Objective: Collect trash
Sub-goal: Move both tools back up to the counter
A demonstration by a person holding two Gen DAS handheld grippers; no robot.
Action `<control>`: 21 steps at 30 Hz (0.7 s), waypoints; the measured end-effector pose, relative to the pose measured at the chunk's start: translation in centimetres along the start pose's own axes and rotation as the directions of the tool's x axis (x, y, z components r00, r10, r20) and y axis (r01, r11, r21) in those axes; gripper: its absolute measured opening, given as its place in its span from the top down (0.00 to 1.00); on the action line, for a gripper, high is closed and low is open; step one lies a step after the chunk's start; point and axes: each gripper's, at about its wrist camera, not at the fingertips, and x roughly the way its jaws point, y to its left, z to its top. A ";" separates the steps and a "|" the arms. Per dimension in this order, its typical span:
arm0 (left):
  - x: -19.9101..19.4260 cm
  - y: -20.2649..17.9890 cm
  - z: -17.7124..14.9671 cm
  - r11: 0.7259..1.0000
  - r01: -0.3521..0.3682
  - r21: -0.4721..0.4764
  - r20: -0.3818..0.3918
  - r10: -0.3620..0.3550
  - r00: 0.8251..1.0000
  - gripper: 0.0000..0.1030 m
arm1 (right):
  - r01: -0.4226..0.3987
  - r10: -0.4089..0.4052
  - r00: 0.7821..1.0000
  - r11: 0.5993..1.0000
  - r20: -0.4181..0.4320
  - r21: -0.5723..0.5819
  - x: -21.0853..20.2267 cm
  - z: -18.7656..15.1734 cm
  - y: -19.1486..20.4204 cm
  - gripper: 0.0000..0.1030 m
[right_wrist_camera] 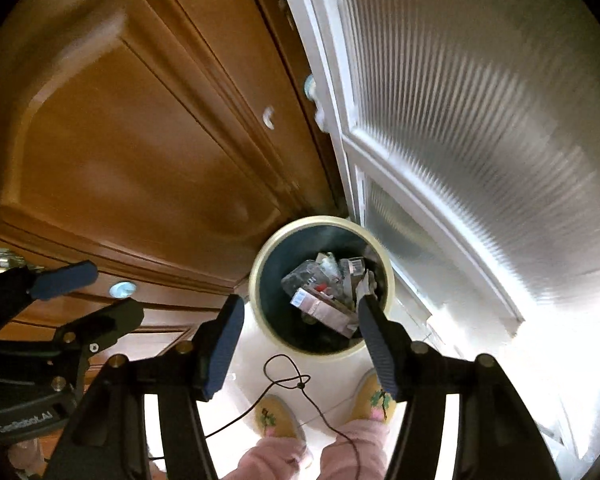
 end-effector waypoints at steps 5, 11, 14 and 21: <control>-6.1 -1.0 0.4 1.000 -0.002 0.031 0.041 0.000 0.999 0.39 | -0.005 0.005 1.000 1.000 0.020 -0.031 -5.9 0.6 2.1 0.42; -14.5 -1.9 1.9 0.998 -0.006 0.056 0.116 0.000 0.993 0.38 | -0.009 0.015 0.996 0.997 0.083 -0.079 -14.0 2.3 4.1 0.42; -17.8 -2.4 2.7 0.997 -0.018 0.069 0.147 0.007 0.989 0.37 | -0.006 0.020 0.991 0.994 0.130 -0.106 -18.3 3.5 4.8 0.42; -25.2 -3.6 5.0 0.994 -0.059 0.087 0.236 0.037 0.971 0.37 | 0.046 -0.008 0.971 0.987 0.238 -0.153 -27.0 5.9 5.9 0.42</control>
